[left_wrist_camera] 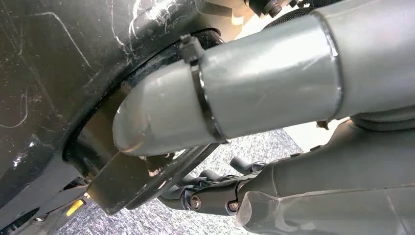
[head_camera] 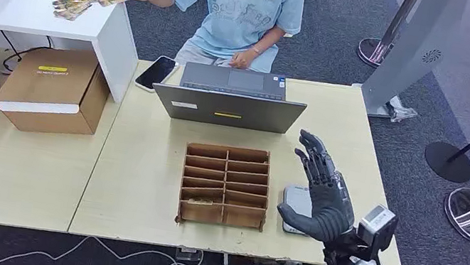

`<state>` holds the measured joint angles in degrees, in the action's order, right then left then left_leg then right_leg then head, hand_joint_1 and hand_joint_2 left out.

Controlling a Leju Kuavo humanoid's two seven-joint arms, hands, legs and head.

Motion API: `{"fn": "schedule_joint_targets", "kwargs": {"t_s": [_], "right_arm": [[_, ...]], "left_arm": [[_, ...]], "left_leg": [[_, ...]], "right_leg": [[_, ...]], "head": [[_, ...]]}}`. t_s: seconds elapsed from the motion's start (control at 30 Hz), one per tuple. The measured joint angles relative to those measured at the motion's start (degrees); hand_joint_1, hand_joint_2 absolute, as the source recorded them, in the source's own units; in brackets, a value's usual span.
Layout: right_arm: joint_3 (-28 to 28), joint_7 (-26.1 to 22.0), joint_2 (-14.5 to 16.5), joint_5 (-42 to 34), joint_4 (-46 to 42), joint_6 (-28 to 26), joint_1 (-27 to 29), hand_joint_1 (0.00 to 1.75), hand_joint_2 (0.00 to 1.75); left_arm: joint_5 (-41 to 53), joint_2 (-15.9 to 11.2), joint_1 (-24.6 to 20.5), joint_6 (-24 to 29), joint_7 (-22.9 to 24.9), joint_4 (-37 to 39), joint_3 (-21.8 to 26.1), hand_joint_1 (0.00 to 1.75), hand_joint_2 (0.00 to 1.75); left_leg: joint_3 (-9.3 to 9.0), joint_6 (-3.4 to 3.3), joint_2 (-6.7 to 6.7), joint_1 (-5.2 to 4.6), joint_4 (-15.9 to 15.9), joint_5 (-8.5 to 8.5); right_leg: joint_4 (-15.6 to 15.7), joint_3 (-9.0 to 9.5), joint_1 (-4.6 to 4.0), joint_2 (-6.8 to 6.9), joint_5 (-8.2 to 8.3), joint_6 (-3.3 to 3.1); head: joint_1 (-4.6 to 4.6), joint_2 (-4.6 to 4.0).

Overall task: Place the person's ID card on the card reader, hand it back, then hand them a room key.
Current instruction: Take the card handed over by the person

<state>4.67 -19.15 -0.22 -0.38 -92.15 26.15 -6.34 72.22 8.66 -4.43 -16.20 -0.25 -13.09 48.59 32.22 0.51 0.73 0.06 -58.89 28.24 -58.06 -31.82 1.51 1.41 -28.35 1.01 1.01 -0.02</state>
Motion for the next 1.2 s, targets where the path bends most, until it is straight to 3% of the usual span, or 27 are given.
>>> {"fn": "schedule_joint_targets", "kwargs": {"t_s": [0.27, 0.53, 0.73, 0.8, 0.87, 0.93, 1.2], "right_arm": [[3.3, 1.1, 0.1, 6.9, 1.8, -13.0, -6.2, 0.00, 1.75], [7.2, 3.5, 0.3, 28.1, 5.4, -33.8, -16.1, 0.00, 1.75], [10.6, 6.9, 0.6, 41.5, 13.1, -43.3, -25.9, 0.00, 1.75], [11.6, 8.1, 0.7, 45.0, 16.4, -45.1, -29.2, 0.00, 1.75], [12.5, 9.2, 0.9, 48.1, 20.2, -46.8, -32.5, 0.00, 1.75], [13.4, 10.3, 1.4, 51.0, 24.1, -48.3, -35.8, 0.00, 1.75], [17.5, 17.7, 4.3, 65.2, 40.1, -52.1, -48.1, 0.00, 1.75]], "left_arm": [[0.6, 0.0, 0.0, 0.0, -0.4, 0.0, 0.0, 0.00, 0.00], [1.4, 0.0, -0.1, 0.0, -0.5, 0.0, -0.1, 0.00, 0.00], [2.5, 0.0, -0.3, 0.2, -0.5, 0.0, -0.5, 0.00, 0.00], [2.9, 0.7, 0.0, 7.7, -0.9, 0.3, -0.9, 0.00, 0.00], [3.2, 2.7, 0.4, 22.2, -1.5, 1.2, -1.5, 0.00, 0.00], [3.4, 4.5, 0.6, 30.7, -1.7, 2.0, -1.9, 0.00, 0.00], [4.0, 6.1, 0.9, 33.1, -1.6, 2.9, -3.0, 0.00, 0.00]], "left_leg": [[0.00, -0.01, 0.00, -0.01, 0.0, -0.03], [0.02, -0.02, 0.00, -0.04, 0.0, -0.12], [0.07, -0.04, 0.04, -0.06, 0.0, -0.24], [0.10, -0.04, -0.01, -0.06, 0.0, -0.25], [0.18, -0.04, -0.09, -0.01, -0.1, -0.25], [0.29, -0.04, -0.16, 0.04, -0.2, -0.25], [0.38, 0.02, -0.31, 0.10, -0.3, -0.29]], "right_leg": [[0.0, -0.01, 0.01, -0.01, 0.05, 0.03], [0.0, -0.02, 0.05, -0.02, 0.10, 0.05], [0.0, -0.06, 0.07, 0.00, 0.18, 0.06], [-0.1, -0.10, 0.09, -0.02, 0.23, 0.07], [0.0, -0.15, 0.04, -0.07, 0.29, 0.09], [0.0, -0.20, -0.07, -0.14, 0.35, 0.12], [-0.1, -0.37, -0.19, -0.27, 0.45, 0.06]], "head": [[0.02, 0.00], [0.01, 0.00], [0.01, 0.00], [0.04, 0.00], [0.01, 0.00], [-0.08, 0.00], [-0.03, 0.00]]}}
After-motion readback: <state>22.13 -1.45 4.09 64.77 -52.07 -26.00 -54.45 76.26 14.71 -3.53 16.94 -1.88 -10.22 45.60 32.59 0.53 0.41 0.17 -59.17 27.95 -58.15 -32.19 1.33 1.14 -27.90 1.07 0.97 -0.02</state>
